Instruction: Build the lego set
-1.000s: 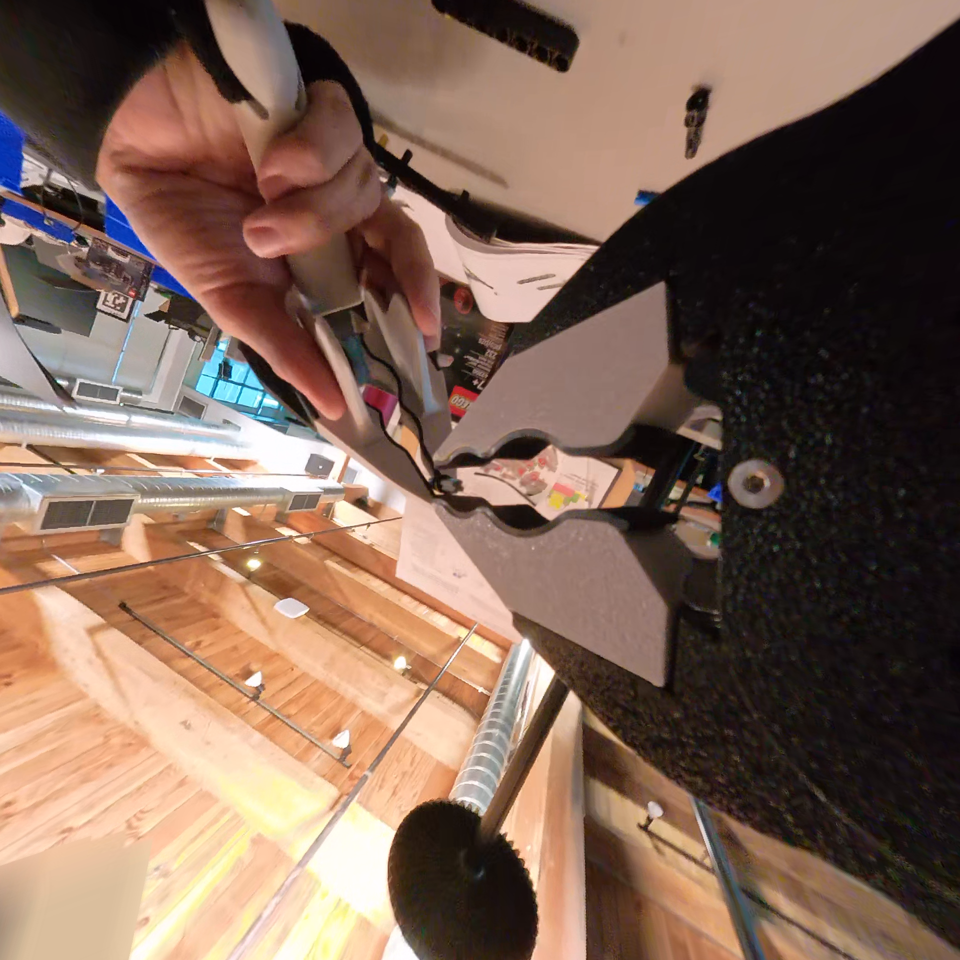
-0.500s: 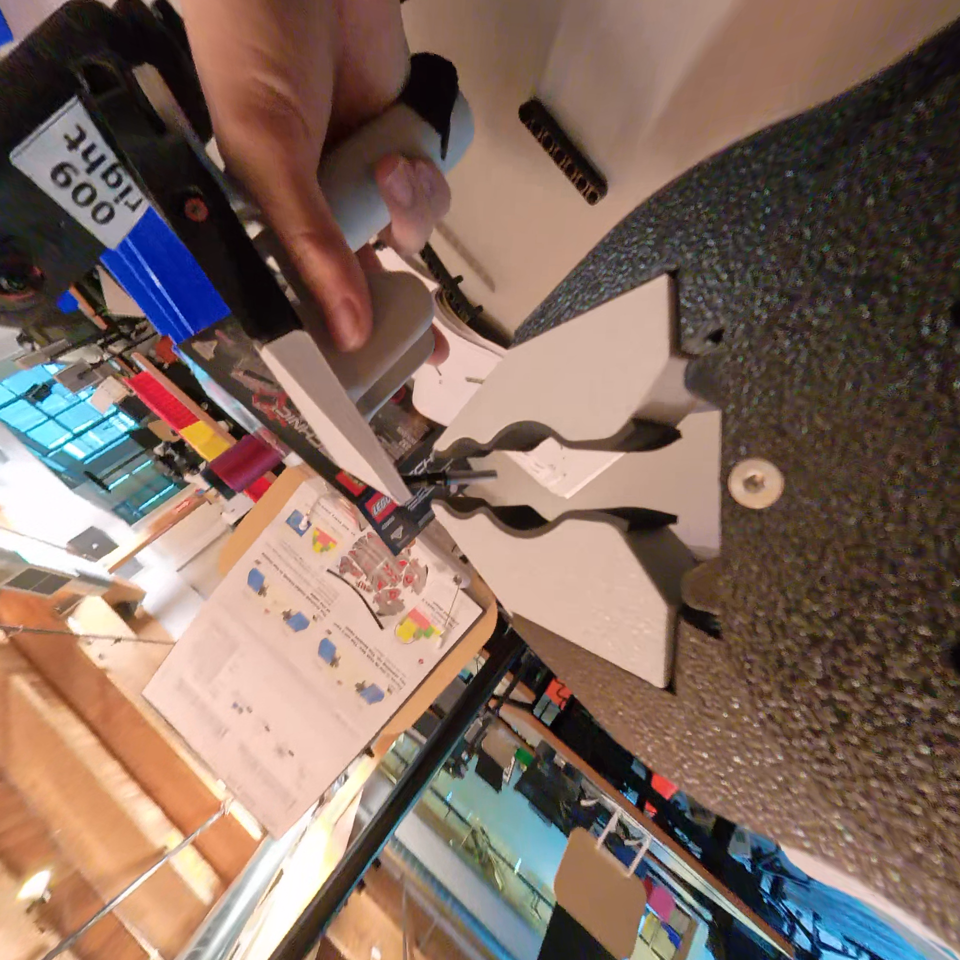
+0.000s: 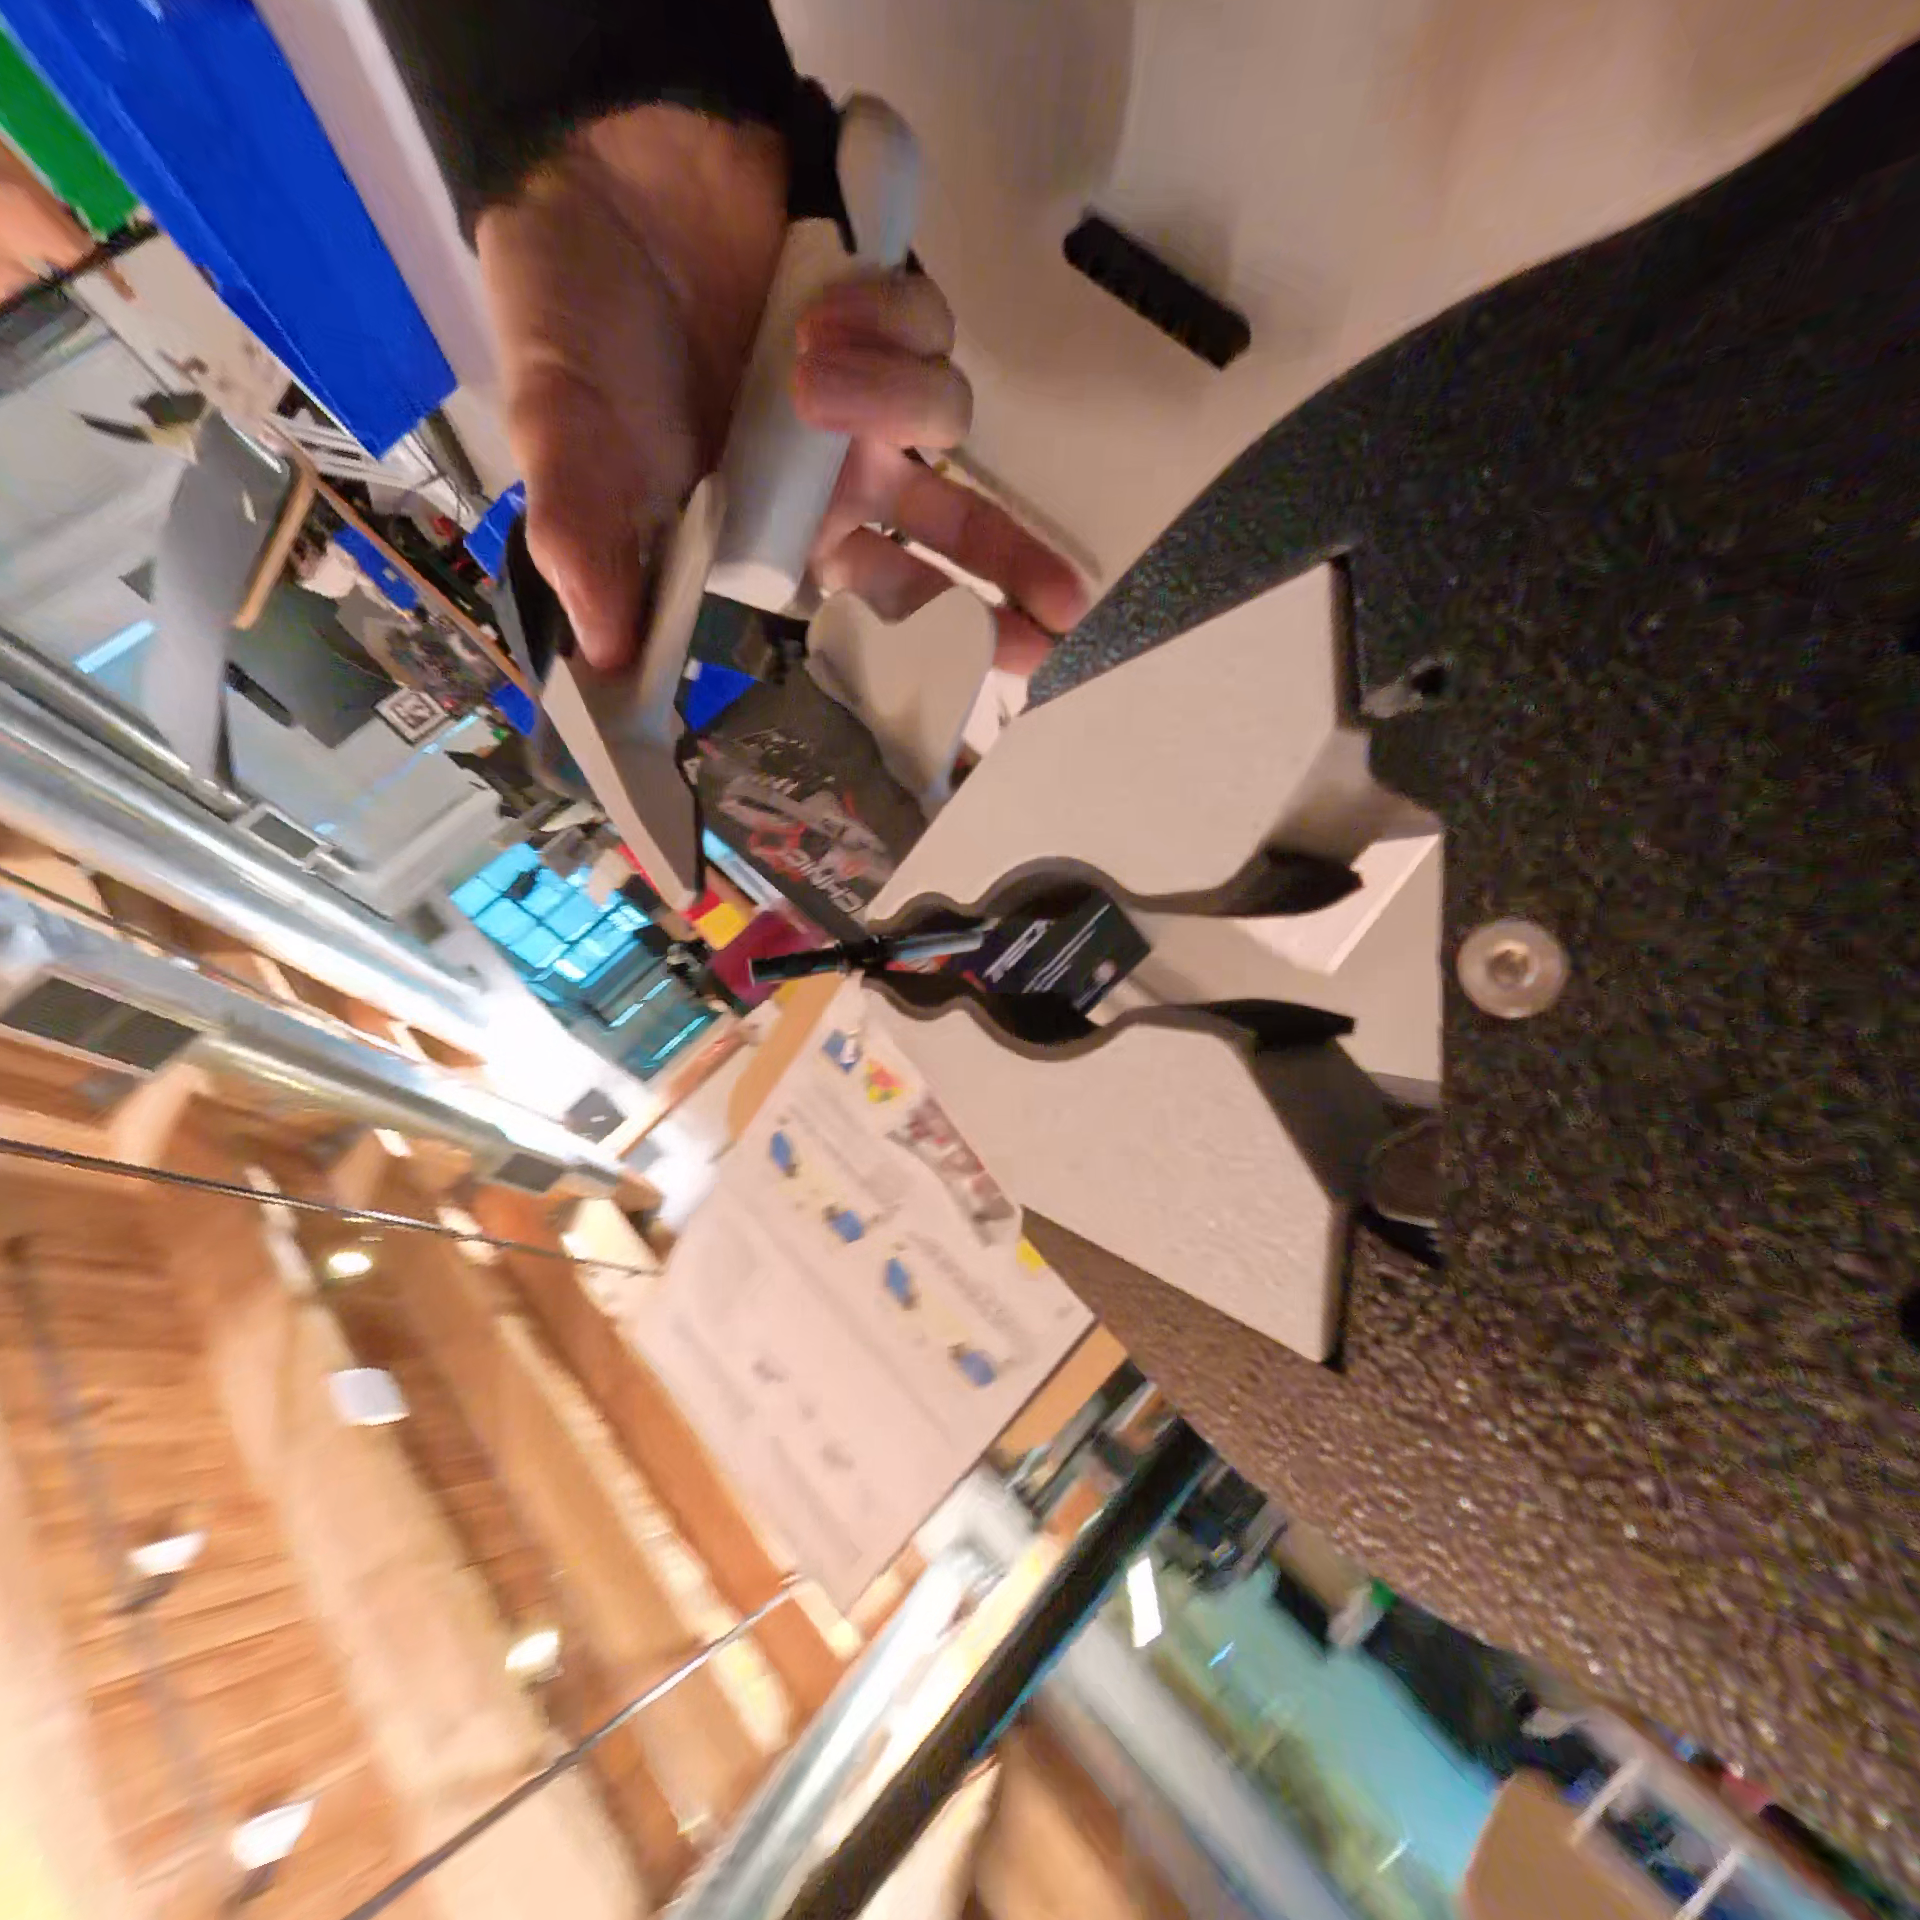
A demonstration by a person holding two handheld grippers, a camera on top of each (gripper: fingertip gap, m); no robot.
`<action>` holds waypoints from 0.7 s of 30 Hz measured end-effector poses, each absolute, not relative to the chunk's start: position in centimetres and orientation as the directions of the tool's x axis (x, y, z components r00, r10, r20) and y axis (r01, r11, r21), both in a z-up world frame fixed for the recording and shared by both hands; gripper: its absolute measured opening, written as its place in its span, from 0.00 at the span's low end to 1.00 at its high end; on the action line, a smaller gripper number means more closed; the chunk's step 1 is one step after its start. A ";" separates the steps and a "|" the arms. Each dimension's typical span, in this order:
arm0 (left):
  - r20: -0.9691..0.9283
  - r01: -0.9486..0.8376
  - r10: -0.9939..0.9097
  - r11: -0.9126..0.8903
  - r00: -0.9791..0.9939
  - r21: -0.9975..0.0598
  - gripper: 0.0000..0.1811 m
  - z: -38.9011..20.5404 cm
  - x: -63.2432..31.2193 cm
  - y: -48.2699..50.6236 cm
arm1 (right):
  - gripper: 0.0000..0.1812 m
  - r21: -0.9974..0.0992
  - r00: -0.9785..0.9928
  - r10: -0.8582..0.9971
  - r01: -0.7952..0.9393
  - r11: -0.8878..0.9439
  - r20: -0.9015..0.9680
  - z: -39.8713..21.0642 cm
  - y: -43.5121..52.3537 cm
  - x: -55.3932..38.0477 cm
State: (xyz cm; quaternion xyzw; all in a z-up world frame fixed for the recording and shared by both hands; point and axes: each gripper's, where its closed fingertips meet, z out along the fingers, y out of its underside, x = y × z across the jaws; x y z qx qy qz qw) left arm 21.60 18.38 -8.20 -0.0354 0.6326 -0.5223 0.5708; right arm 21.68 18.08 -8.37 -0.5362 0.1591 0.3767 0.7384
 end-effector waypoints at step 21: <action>-0.912 0.682 -0.363 0.619 -0.190 -0.389 0.02 -7.5 18.0 14.8 | 0.29 -0.649 0.473 0.664 -0.760 -0.025 -0.579 -6.7 16.5 16.8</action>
